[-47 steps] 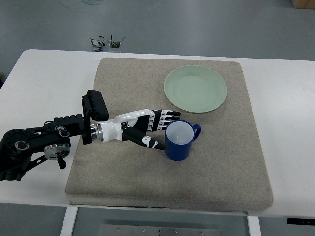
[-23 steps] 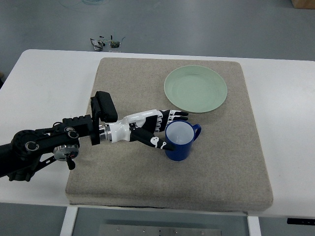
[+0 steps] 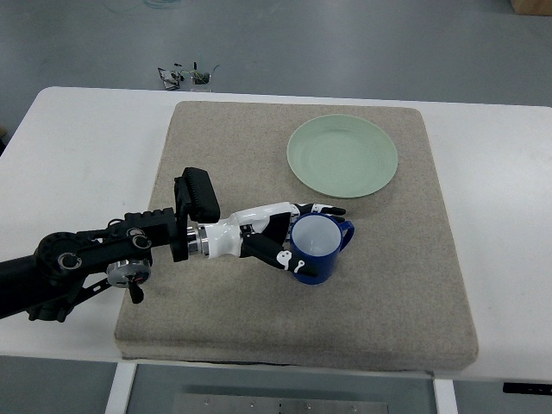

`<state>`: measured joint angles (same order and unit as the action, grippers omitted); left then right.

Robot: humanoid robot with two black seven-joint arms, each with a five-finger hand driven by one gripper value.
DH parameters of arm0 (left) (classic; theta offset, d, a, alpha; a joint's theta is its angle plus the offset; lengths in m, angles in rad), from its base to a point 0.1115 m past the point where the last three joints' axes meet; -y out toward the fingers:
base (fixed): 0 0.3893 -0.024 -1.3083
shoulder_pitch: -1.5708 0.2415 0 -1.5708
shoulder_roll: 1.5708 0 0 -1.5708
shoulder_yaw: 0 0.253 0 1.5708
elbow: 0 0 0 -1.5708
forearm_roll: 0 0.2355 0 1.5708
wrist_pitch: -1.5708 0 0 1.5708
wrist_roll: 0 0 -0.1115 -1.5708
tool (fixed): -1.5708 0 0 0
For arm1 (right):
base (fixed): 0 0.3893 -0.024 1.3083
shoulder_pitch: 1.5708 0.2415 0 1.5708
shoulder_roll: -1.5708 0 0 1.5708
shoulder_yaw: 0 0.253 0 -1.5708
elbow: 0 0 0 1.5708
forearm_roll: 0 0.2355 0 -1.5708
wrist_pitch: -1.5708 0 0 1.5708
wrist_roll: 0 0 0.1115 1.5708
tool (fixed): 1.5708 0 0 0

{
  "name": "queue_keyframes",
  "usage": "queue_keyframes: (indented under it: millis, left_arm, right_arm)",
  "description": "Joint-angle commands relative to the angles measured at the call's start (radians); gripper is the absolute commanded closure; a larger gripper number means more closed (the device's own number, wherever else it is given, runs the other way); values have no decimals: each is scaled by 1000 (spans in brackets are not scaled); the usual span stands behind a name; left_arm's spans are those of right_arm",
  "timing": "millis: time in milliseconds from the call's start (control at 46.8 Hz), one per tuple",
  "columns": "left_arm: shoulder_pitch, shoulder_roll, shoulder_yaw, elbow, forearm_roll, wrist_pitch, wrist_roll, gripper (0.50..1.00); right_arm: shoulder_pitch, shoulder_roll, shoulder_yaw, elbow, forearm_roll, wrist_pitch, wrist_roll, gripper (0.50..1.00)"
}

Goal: Place cup left of plate with left hand
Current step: 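Wrap the left hand fingers around the blue mug body, then lift the blue mug and carry it past the plate's near side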

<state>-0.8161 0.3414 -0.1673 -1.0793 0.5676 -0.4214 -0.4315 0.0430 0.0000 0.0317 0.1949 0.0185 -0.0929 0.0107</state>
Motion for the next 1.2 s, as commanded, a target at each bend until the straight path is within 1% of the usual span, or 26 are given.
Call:
queue_keyframes:
  millis: [0,149,214,256,299,320,406,470,512,555,598,662,747,769,790,811,1004,1089,1174]
  left_arm:
    - [0,-2,0,2,0,1,2,506]
    - [-1,-4,0,5,1,1,2,514]
    - [-1,-7,0,7,9,1,2,542]
    - [-1,-10,0,9,20,1,4,574]
    - [-1,-12,0,13,32,3,2,638]
    - [-1,-13,0,13,38,4,2,658]
    - [-1,-19,0,25,51,4,2,686]
    - [-1,-25,0,33,52,4,2,752]
    - [-1,-27,0,38,52,3,2,774]
    - [-1,-27,0,39,52,3,2,829]
    - [-1,-30,-1,39,51,3,2,872]
    - [0,-33,-1,39,51,7,0,906]
    - [-1,-33,-9,39,51,15,0,915]
    - [-1,-33,-12,39,51,18,0,922]
    - [-1,-33,-14,39,51,21,0,941]
    - [-1,-33,-17,41,51,26,-1,949]
    - [-6,-33,-34,39,34,113,-4,947]
    - [-5,-32,-90,39,37,161,-4,924]
    - [3,-32,-141,44,41,187,-4,922]
  right_arm:
    - [0,0,1,0,0,-1,0,566]
    - [0,0,-1,0,0,-1,0,566]
    - [0,0,1,0,0,-1,0,566]
    - [0,0,1,0,1,-1,0,566]
    - [0,0,1,0,0,-1,0,566]
    - [0,0,1,0,0,-1,0,566]
    - [0,0,1,0,0,-1,0,566]
    - [0,0,1,0,0,-1,0,566]
    - [0,0,1,0,0,-1,0,566]
    - [0,0,1,0,0,-1,0,566]
    - [0,0,1,0,0,1,0,566]
    - [0,0,1,0,0,-1,0,566]
    - [0,0,1,0,0,-1,0,566]
    - [0,0,-1,0,0,-1,0,566]
    - [0,0,1,0,0,1,0,566]
    - [0,0,1,0,0,-1,0,566]
    - [0,0,-1,0,0,-1,0,566]
    - [0,0,1,0,0,-1,0,566]
    - [0,0,1,0,0,-1,0,566]
